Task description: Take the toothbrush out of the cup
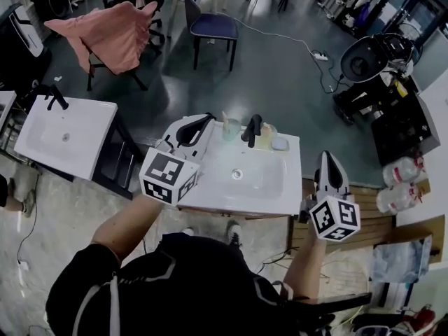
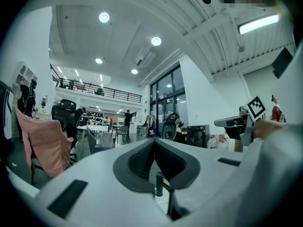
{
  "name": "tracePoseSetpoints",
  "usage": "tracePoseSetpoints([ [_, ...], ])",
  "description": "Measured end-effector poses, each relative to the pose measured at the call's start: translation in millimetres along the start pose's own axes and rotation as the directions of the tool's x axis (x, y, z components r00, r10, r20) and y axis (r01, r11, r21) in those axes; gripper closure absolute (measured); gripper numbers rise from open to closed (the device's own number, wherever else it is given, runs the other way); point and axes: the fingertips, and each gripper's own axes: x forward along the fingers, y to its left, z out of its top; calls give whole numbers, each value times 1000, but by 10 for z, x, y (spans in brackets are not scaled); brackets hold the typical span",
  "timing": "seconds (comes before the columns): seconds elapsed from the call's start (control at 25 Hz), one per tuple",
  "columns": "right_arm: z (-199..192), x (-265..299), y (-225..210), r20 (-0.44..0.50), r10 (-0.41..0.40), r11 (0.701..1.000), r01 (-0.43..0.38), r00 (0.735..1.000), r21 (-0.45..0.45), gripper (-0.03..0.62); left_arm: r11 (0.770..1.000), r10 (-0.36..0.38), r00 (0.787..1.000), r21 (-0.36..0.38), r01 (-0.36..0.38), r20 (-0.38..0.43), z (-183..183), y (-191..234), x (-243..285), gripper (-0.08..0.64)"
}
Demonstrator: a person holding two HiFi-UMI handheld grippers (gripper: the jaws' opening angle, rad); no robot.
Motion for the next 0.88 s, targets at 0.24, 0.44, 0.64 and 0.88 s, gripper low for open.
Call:
tracePoseSetpoints([
  [0.24,-67,257,-278,10,67,998,-67,998,11,578,998,55,998,-20,-55,-17,-59,-98,176,557],
  [0.44,-33,473,-522,11,129,992,-129,992,5,569,994,101,995,-33,-101,-20,-17,-246,317,557],
  [0.64,-68,689,-700,13,180,984,-180,984,2,558,983,179,983,-23,-180,-42,-44,-273,426,557],
  [0.88,-267,863,-897,-3,226,974,-225,974,24,548,970,236,971,-50,-238,-39,-158,-358,484,557],
])
